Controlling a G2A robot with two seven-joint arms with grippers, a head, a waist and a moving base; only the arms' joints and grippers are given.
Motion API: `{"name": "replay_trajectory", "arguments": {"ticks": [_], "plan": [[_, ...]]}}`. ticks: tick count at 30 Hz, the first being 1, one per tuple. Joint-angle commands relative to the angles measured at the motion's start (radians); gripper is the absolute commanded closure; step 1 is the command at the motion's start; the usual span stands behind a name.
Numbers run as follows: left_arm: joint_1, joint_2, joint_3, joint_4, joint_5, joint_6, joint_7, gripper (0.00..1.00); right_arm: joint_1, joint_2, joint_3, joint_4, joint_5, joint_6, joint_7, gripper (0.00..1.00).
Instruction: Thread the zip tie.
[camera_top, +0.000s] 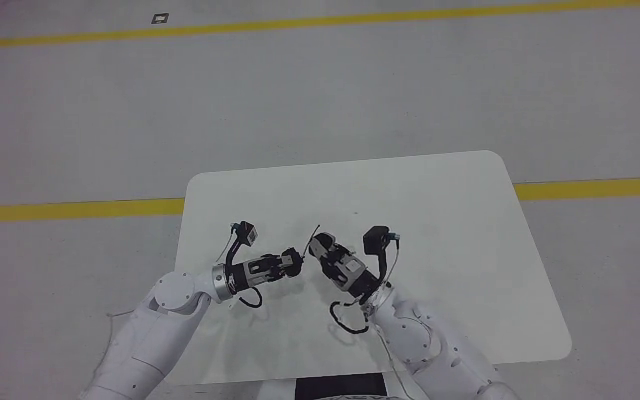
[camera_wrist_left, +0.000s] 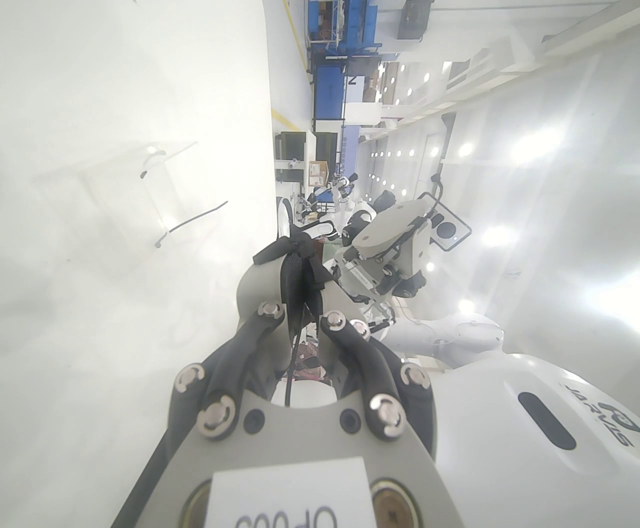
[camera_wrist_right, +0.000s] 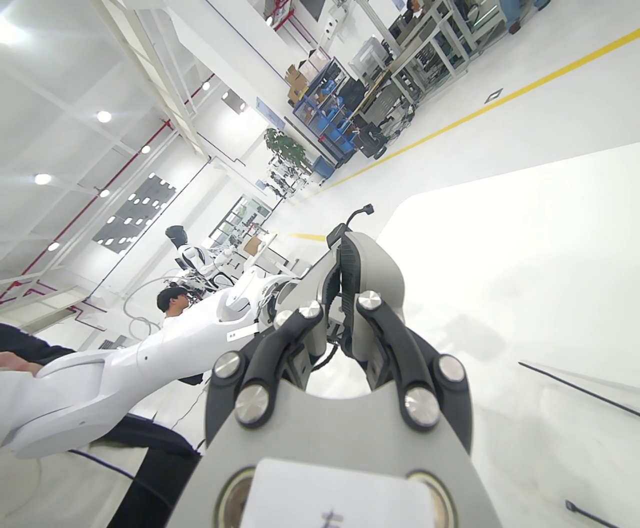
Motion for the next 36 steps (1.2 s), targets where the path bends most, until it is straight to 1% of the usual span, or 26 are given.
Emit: {"name": "replay_trajectory", "arguments": {"ticks": [1,21,36], "plan": [[0.000,0.000,0.000,0.000,0.000,0.000,0.000,1.00,0.004,-0.002,-0.006,0.007,-0.007,0.000,-0.008,1.00],[0.000,0.000,0.000,0.000,0.000,0.000,0.000,1.00,0.031,-0.012,-0.027,0.057,-0.107,0.024,-0.062,1.00],[0.000,0.000,0.000,0.000,0.000,0.000,0.000,1.00,0.019,-0.012,-0.011,0.056,-0.120,0.024,-0.070,1.00]]}}
